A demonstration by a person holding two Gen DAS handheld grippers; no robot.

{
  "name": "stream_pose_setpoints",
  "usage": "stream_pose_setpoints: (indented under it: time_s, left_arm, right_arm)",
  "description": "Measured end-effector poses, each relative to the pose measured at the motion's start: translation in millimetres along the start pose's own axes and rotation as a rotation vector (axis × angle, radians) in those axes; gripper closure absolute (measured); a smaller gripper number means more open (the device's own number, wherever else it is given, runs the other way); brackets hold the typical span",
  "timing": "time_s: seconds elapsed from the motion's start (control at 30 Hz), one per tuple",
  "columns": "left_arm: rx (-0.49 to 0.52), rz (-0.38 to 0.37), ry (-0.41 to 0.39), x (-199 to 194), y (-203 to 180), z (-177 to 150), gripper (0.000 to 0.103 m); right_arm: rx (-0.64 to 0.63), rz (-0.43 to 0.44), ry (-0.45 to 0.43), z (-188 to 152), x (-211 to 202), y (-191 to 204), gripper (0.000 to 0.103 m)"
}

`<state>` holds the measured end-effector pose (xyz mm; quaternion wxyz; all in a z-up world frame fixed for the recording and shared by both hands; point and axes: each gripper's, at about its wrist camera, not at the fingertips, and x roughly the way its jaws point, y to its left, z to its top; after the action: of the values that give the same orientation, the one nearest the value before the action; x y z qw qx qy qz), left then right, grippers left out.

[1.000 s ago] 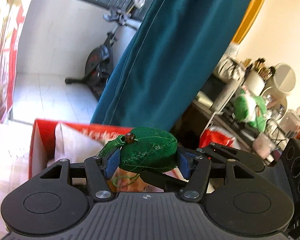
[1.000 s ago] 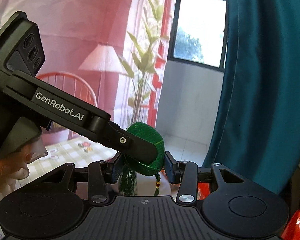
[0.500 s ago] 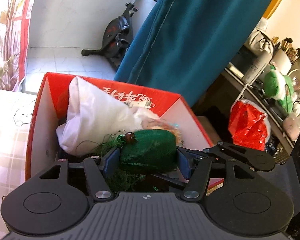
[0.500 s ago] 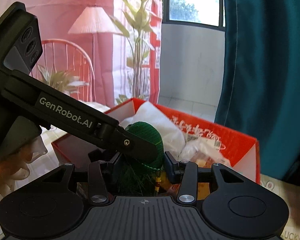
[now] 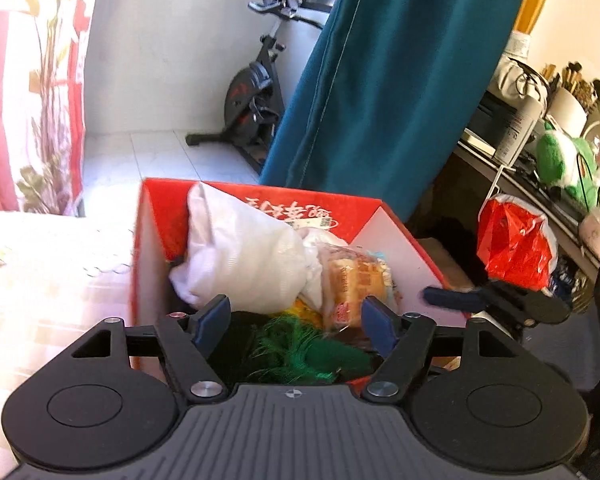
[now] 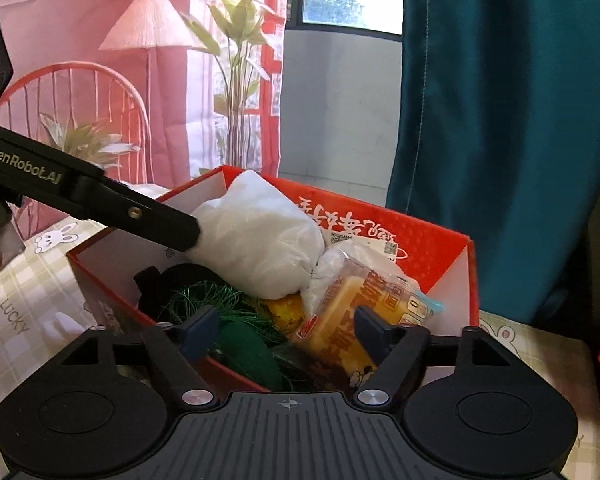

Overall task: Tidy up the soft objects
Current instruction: 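Lower the green pouch into the red box and open both grippers, then move both grippers down to the white cloth bundle beside the box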

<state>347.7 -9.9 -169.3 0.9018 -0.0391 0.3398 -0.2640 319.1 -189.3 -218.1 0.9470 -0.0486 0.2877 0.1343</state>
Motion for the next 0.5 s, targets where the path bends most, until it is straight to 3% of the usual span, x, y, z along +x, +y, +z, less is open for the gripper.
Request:
stream_pose_setpoints:
  time_s: [0.07, 0.13, 0.27, 0.5]
  left_arm:
    - [0.029, 0.032, -0.017, -10.9, 0.9, -6.5, 0.028]
    - [0.046, 0.060, -0.037, -21.5, 3.8, -14.4, 0.027]
    - [0.028, 0.095, -0.076, -41.1, 15.8, -32.6, 0.020]
    - [-0.060, 0.147, -0.058, -54.4, 41.6, -67.8, 0.020]
  right_arm:
    - [0.001, -0.003, -0.018, -4.3, -8.0, 1.5, 0.005]
    - [0.004, -0.017, -0.046, -8.8, -17.7, 3.5, 0.001]
    - [0.028, -0.027, -0.074, -18.5, -33.1, 7.6, 0.000]
    - [0.041, -0.097, -0.158, -50.6, -56.2, 22.1, 0.000]
